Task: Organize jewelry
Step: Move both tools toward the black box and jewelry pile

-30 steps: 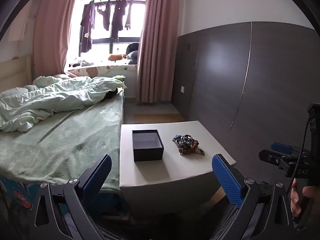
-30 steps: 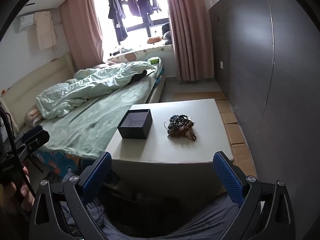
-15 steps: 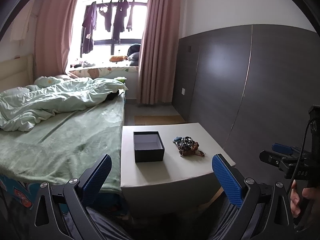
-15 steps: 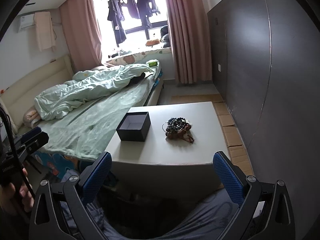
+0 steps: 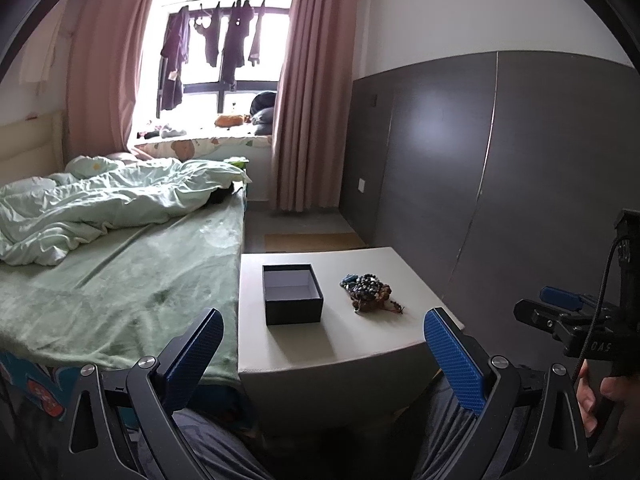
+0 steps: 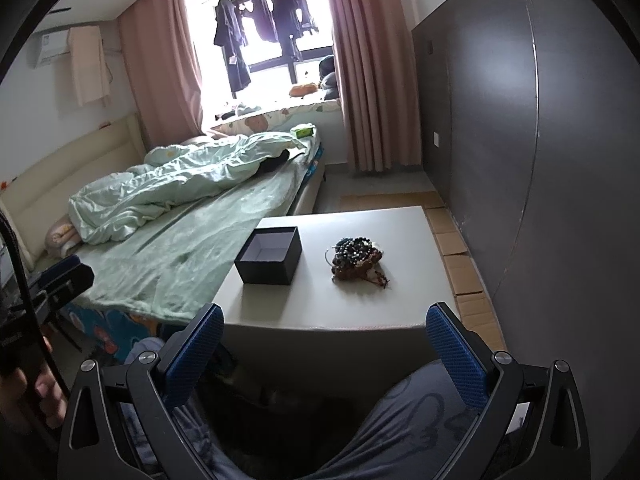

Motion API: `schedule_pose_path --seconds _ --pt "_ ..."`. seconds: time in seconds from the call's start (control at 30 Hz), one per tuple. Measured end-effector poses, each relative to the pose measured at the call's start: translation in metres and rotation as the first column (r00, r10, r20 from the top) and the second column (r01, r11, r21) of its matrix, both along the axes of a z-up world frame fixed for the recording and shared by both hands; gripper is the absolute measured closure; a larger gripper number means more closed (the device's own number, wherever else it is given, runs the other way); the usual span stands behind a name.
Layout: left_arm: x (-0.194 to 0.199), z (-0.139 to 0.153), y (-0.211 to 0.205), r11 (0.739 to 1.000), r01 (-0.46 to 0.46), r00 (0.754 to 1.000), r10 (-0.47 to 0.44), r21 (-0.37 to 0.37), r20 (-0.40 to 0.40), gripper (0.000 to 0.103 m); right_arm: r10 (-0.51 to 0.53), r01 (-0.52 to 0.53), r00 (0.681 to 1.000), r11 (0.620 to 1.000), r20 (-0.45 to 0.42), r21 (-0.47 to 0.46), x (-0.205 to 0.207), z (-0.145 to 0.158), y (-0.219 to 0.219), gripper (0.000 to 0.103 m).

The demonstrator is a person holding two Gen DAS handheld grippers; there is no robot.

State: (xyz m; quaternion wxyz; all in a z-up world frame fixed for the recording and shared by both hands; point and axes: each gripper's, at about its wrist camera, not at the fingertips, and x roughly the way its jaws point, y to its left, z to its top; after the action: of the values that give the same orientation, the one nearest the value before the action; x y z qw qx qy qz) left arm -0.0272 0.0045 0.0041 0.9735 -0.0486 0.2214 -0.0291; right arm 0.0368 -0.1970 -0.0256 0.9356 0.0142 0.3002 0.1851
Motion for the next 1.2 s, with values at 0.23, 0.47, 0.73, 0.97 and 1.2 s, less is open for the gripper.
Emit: schedule_pose_path --seconds 0.23,0.47,0.73,0.97,1.2 --pt "-0.005 0.003 -0.005 1.000 0.005 1.000 -0.005 0.006 0.000 0.002 0.005 -0.005 1.000 1.000 0.007 0.002 -0.010 0.002 0.003 0.001" --pt "-0.016 0.005 -0.002 1.000 0.007 1.000 -0.007 -0.005 -0.001 0.002 0.029 -0.029 0.999 1.000 0.018 -0.002 -0.026 0.006 0.007 0.001" --pt "-0.025 0.008 -0.009 1.000 0.027 1.000 -0.027 -0.001 -0.013 0.002 0.017 -0.017 1.000 1.000 0.010 0.006 -0.036 0.004 0.001 0.001" --pt "-0.010 0.008 -0.002 1.000 0.022 0.999 -0.022 -0.019 -0.026 0.002 0.007 -0.007 1.000 1.000 -0.008 0.007 -0.027 0.006 -0.003 0.001" --pt "0.006 0.008 0.010 0.999 0.006 1.000 -0.006 -0.048 -0.006 0.002 -0.008 0.010 0.999 0.999 -0.035 0.052 -0.012 -0.001 -0.012 0.001"
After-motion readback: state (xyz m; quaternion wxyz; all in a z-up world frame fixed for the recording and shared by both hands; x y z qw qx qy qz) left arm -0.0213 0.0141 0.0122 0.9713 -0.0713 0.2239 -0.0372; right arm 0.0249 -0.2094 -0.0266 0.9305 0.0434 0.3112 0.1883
